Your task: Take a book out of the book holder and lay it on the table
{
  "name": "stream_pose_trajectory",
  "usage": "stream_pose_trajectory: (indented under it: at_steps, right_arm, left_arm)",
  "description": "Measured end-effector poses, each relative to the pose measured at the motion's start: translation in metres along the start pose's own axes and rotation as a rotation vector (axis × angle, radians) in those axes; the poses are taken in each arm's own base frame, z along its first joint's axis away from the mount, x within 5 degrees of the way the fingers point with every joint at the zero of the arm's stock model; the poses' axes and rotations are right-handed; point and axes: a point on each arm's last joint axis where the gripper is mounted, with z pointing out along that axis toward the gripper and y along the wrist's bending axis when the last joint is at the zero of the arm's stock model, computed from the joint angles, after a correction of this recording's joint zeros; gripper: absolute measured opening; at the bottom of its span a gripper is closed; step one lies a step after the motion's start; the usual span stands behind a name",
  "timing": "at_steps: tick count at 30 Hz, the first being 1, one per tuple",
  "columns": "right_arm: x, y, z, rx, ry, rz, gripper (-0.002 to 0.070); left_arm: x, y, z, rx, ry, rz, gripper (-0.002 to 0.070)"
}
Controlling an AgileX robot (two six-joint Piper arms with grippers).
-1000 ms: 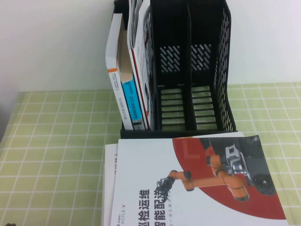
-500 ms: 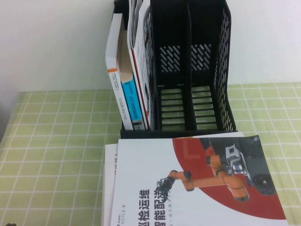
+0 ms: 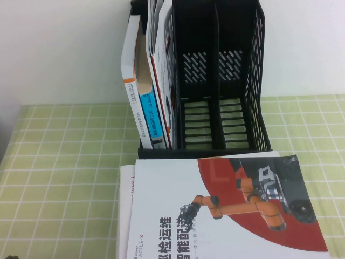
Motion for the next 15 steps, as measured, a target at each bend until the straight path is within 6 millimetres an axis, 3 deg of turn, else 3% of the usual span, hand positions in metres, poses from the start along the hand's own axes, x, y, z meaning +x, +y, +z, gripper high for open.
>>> stream_pose_trajectory:
  at_steps: [7, 15]
  right_arm:
    - [-0.017, -0.003, -0.002, 0.019, -0.189, 0.096, -0.0002]
    - [-0.040, -0.012, -0.010, 0.095, -0.474, 0.188, -0.0002]
  left_arm:
    - [-0.004, -0.001, 0.000, 0.014, -0.045, -0.049, -0.0003]
    - [-0.024, -0.003, -0.003, 0.090, -0.261, -0.428, -0.0003]
